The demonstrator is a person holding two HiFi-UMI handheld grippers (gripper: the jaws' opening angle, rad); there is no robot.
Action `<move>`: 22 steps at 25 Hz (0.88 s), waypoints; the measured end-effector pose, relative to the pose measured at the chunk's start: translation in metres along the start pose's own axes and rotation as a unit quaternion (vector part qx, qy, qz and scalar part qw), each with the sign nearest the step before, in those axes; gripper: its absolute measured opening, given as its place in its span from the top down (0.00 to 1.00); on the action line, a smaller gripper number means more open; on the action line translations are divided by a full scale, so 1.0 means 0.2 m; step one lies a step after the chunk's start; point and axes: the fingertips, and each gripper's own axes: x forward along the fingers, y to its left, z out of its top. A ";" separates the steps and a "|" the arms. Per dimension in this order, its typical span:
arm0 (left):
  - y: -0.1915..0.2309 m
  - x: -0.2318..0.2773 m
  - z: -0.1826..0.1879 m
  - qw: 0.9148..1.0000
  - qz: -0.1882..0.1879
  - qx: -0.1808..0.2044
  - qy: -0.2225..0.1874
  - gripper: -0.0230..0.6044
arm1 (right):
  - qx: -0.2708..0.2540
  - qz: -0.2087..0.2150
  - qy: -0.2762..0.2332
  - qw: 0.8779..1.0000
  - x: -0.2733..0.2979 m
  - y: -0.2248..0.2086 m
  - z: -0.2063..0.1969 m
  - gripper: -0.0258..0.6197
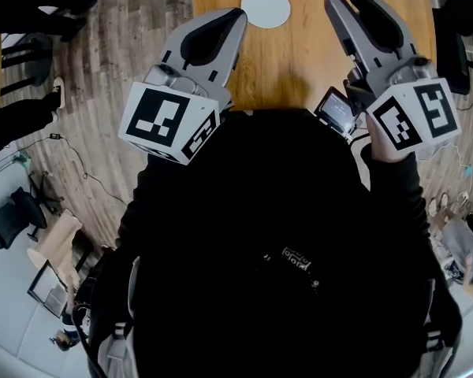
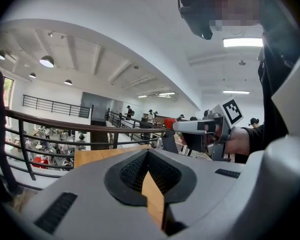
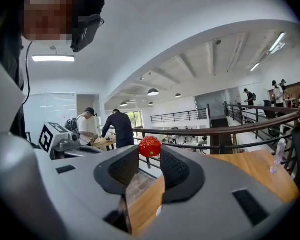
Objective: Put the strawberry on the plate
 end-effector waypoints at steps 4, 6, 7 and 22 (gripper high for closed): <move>-0.04 0.17 0.06 0.999 0.025 -0.005 0.026 0.97 | 0.043 0.047 0.016 0.998 0.03 -0.17 0.01 0.74; -0.06 0.24 0.07 0.999 0.021 -0.008 0.032 0.97 | 0.054 0.051 0.019 0.997 0.05 -0.25 0.00 0.74; -0.05 0.24 0.07 0.999 0.021 -0.010 0.032 0.97 | 0.059 0.053 0.017 0.997 0.06 -0.25 0.00 0.74; -0.06 0.26 0.09 0.997 -0.047 -0.048 0.034 0.97 | 0.107 0.052 -0.004 0.993 0.03 -0.21 -0.04 0.74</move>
